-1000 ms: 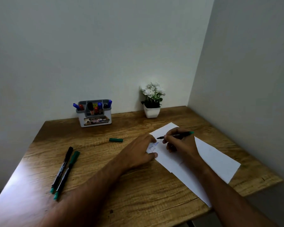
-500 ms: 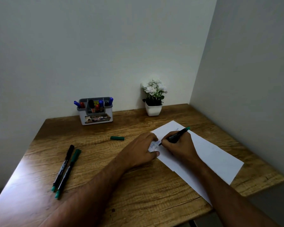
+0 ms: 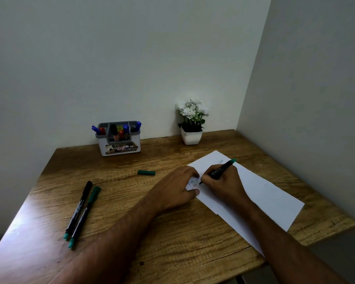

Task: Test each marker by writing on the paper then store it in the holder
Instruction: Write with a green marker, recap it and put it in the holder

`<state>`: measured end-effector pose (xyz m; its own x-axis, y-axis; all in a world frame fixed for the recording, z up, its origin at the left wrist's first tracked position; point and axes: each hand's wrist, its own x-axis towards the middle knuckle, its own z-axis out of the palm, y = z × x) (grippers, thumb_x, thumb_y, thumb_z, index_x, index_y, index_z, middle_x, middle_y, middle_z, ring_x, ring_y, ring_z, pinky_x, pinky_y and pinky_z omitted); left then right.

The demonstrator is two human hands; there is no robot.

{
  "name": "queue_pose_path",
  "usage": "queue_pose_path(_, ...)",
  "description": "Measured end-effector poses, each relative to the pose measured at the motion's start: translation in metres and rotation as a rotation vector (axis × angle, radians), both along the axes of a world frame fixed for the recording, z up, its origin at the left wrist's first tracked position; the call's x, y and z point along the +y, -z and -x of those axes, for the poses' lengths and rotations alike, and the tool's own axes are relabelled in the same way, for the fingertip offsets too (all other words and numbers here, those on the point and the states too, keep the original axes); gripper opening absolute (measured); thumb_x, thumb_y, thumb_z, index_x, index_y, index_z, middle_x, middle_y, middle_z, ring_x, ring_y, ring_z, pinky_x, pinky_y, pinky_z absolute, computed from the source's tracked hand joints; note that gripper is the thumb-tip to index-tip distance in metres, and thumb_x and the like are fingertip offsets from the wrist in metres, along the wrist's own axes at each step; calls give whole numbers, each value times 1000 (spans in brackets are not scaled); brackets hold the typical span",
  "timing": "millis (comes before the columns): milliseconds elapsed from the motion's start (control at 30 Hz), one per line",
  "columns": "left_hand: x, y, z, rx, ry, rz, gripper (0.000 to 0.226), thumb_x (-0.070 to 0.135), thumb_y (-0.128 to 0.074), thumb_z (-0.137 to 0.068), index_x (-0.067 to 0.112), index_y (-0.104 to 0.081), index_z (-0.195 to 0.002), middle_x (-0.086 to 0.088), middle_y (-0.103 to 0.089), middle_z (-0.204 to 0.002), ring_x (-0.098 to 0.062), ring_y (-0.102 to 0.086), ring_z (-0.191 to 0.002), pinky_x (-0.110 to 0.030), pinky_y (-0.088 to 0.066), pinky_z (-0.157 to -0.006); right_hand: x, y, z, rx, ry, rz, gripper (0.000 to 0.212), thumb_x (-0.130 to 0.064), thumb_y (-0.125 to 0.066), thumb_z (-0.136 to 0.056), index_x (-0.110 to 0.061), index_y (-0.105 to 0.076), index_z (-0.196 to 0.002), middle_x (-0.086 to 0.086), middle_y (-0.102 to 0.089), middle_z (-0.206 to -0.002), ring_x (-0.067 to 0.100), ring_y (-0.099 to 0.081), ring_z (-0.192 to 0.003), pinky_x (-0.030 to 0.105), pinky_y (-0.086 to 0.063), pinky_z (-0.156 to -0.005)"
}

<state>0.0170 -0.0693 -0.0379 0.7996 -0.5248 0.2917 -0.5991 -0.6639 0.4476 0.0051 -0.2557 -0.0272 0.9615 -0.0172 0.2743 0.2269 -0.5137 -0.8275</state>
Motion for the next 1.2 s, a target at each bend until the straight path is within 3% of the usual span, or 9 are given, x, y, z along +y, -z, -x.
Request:
queue_pose_path(300, 0, 1, -1, -3, 2, 1, 45, 43, -59, -87, 25, -50, -127, 9, -51, -127, -7, -47, -113, -31, -44, -94, 1, -1, 2, -23, 16, 0, 24, -9, -74, -84, -28, -66, -71, -11, -68, -72, -10, -66, -72, 6, -50, -61)
queue_pose_path(633, 1, 1, -1, -6, 2, 3, 45, 41, -61, -87, 25, -50, -128, 9, -51, -128, -8, -47, -114, -27, -42, -92, -1, 2, -2, 9, 59, -21, 1, -12, -74, -84, -13, -75, -85, 0, -75, -83, 7, -72, -80, 17, -55, -70)
queue_pose_path(833, 0, 0, 1, -15, 0, 8, 46, 39, -62, -87, 24, -50, -129, 9, -50, -129, -6, -46, -114, -23, -39, -88, 1, -1, 0, -11, 57, -28, 15, -9, -72, -84, -20, -71, -74, -3, -74, -77, 4, -71, -74, 16, -53, -66)
queue_pose_path(1200, 1, 2, 0, -10, -13, -7, 47, 41, -61, -88, 25, -49, -131, 10, -49, -132, -5, -45, -116, -22, -37, -89, -1, 2, -2, -5, 103, -53, 7, -9, -74, -82, -14, -73, -78, -3, -74, -76, 3, -71, -73, 17, -55, -66)
